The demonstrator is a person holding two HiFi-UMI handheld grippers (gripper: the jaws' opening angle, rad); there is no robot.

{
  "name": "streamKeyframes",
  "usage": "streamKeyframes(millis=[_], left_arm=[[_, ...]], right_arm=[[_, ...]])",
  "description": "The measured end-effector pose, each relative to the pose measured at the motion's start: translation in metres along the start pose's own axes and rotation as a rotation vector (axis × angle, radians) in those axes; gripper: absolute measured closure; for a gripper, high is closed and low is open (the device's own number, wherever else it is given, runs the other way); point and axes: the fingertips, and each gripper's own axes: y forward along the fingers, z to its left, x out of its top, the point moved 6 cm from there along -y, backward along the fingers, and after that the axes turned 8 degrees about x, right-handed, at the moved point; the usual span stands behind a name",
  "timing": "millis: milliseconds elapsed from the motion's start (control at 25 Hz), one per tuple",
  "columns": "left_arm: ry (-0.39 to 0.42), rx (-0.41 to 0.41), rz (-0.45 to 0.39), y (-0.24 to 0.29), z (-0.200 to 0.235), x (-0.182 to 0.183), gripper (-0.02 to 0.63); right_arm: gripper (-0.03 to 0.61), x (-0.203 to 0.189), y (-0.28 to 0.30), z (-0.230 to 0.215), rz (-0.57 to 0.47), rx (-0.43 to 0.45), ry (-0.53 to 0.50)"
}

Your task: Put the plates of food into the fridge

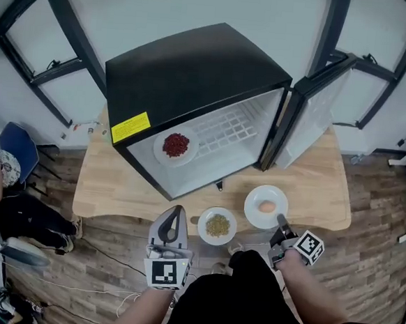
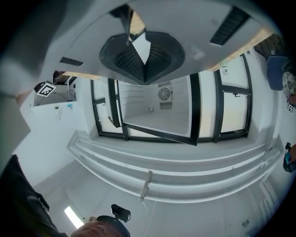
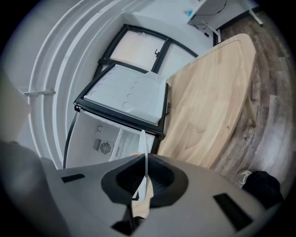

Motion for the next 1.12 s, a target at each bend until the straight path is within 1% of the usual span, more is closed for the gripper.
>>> streamKeyframes(millis=[80,200,320,400,520,640,800,920,1000,1120], left_arm=[[-0.002,0.019,0.001,-0.002,0.008,0.003,0.609],[-0.014,0.048,-0.007,0.001,0.015,0.009,0.61],[-0.028,0.07,-0.014,0.003,0.021,0.014,0.609],[-0.026,0.088,-0.024,0.008,0.027,0.019,0.609],[-0.015,0.095,-0.064,0.019,0.027,0.03,0.609],[-0.02,0.115,-0.065,0.028,0.022,0.039,0.609],[-0.039,0.149,-0.044,0.042,0.028,0.045,0.609],[0.008,0.156,-0.036,0.053,0.028,0.051,0.609],[0.045,0.153,-0.04,0.064,0.027,0.055,0.61],[0.024,0.163,-0.054,0.078,0.025,0.058,0.609]], right_arm=[[0.546,0.001,0.01,0.017,0.019,0.021,-0.006],[0.546,0.011,0.028,0.047,0.02,0.077,0.001],[0.546,0.018,0.049,0.072,0.038,0.14,-0.039],[0.546,0.02,0.066,0.084,0.056,0.165,-0.073],[0.546,0.028,0.09,0.098,0.072,0.202,-0.065],[0.546,0.038,0.112,0.113,0.101,0.241,-0.077],[0.546,0.043,0.147,0.129,0.139,0.259,-0.086],[0.546,0.047,0.17,0.136,0.15,0.284,-0.055],[0.546,0.051,0.187,0.139,0.158,0.281,-0.05],[0.546,0.053,0.209,0.144,0.175,0.265,-0.075]])
